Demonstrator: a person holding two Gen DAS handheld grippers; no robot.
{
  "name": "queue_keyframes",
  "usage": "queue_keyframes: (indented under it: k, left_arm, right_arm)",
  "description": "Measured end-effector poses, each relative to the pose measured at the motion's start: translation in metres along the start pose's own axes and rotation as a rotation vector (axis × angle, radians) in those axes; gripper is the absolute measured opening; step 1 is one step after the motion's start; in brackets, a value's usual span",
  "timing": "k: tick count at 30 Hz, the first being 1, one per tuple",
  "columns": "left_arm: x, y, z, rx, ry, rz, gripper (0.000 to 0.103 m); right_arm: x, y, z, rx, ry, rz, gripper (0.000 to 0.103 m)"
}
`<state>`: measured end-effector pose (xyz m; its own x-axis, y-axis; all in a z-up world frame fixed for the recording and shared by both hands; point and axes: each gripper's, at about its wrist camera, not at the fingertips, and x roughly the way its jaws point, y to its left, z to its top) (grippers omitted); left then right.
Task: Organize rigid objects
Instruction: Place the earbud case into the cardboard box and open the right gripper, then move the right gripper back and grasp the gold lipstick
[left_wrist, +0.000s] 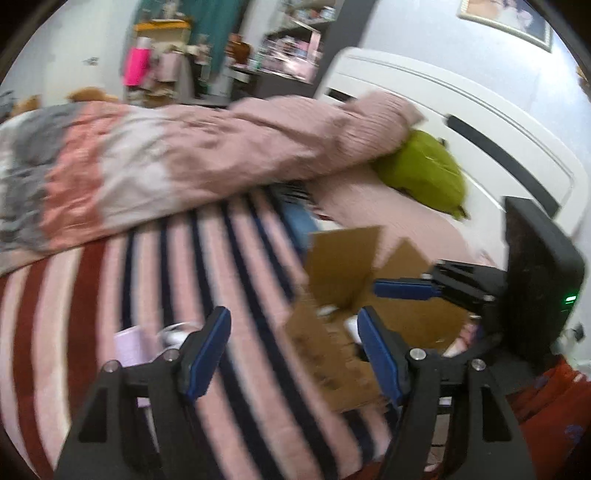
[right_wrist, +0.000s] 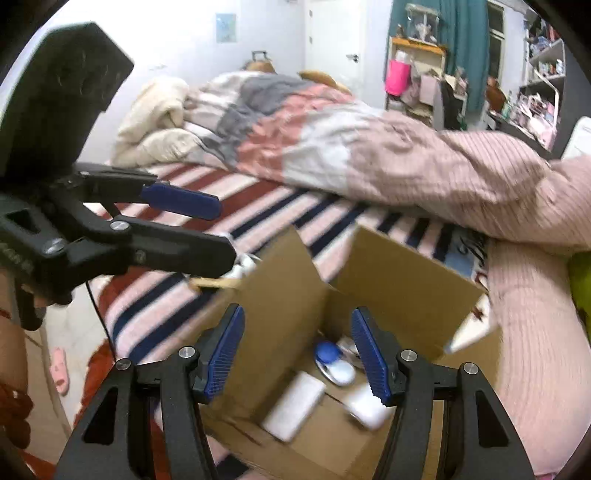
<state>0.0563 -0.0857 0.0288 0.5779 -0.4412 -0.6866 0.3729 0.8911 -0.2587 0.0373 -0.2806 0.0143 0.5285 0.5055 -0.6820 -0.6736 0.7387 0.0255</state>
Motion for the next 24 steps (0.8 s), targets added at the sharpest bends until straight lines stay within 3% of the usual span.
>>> queue_keyframes:
  k: [4, 7, 10, 13, 15, 19, 24]
  left_arm:
    - [-0.026, 0.039, -0.029, -0.053, -0.025, 0.167, 0.069]
    - [-0.035, 0.065, -0.052, -0.085, -0.030, 0.245, 0.069]
    - [-0.037, 0.089, -0.076, -0.113, -0.020, 0.292, 0.069]
    - [-0.039, 0.114, -0.101, -0.152, -0.013, 0.299, 0.069]
    - [-0.039, 0.126, -0.112, -0.179, -0.013, 0.278, 0.069]
    - [-0.038, 0.146, -0.133, -0.206, -0.008, 0.276, 0.069]
    - [-0.034, 0.158, -0.146, -0.234, 0.000, 0.266, 0.069]
  right_arm:
    - [0.010, 0.038, 0.015, -0.050, -0.025, 0.108, 0.057]
    - [0.028, 0.072, 0.024, -0.100, -0.017, 0.178, 0.057]
    - [0.055, 0.100, 0.025, -0.111, 0.025, 0.225, 0.058]
    - [0.086, 0.118, 0.021, -0.094, 0.074, 0.249, 0.070]
    - [0.108, 0.124, 0.016, -0.081, 0.104, 0.228, 0.076]
    - [0.155, 0.114, 0.003, -0.036, 0.156, 0.141, 0.077]
    - [0.201, 0.092, -0.004, -0.004, 0.126, -0.008, 0.077]
